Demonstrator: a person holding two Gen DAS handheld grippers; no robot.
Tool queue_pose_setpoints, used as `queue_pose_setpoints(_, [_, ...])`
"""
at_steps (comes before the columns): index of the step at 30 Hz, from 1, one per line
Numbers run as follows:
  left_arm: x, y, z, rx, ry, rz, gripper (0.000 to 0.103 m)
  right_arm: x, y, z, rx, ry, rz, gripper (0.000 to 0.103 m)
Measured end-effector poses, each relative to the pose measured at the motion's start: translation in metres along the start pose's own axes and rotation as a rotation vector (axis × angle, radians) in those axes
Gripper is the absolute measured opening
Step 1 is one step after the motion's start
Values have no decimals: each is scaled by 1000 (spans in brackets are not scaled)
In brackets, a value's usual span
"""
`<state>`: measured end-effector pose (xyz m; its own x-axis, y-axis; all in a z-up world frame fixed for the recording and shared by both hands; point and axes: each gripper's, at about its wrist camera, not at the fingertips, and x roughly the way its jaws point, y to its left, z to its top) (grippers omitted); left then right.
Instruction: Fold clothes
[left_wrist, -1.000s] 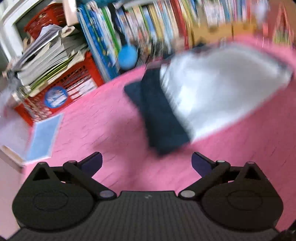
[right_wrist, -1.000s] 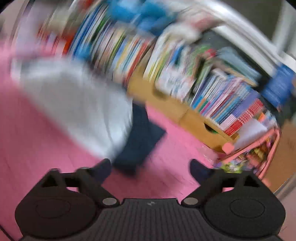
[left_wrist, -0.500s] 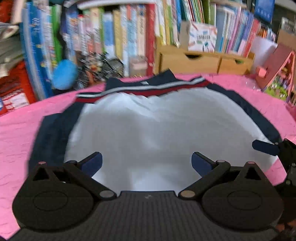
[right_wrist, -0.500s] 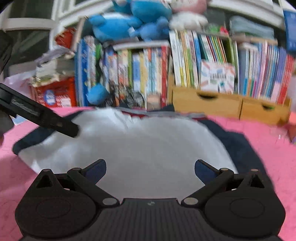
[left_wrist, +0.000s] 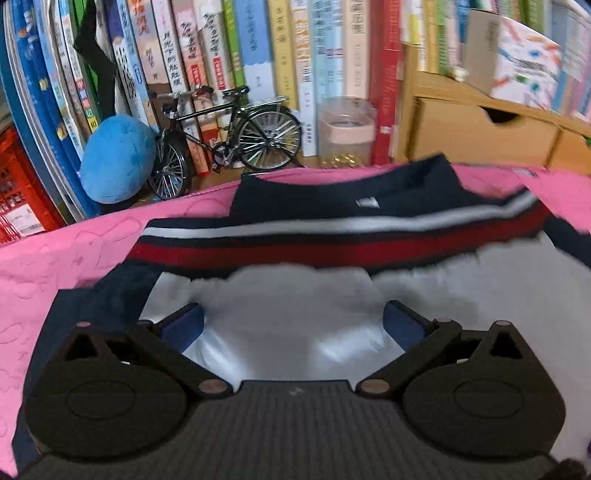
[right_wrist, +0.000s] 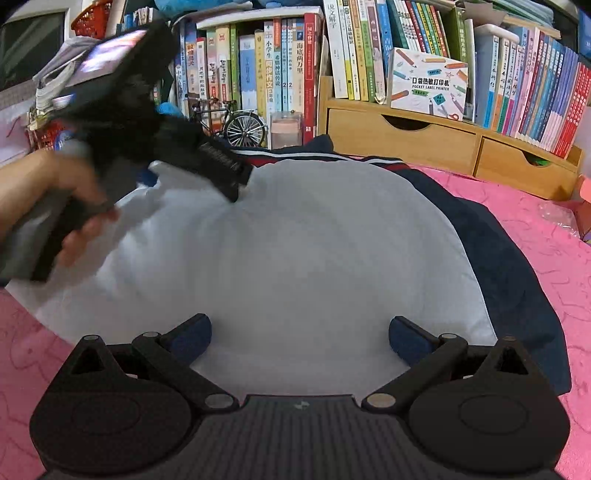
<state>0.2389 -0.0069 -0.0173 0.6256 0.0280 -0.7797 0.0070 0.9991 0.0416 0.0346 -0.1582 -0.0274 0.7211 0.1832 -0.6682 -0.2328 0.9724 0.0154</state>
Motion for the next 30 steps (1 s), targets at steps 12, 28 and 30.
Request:
queue_pose_setpoints(12, [7, 1, 5, -44, -20, 6, 103, -3, 2, 3, 4, -2, -2, 103])
queue_pose_setpoints(28, [-151, 0, -133, 113, -283, -70, 103, -4, 0, 3, 25, -20, 5, 103])
queue_pose_setpoints(30, [-150, -6, -140, 108, -274, -73, 103, -10, -8, 1, 64, -49, 26, 103])
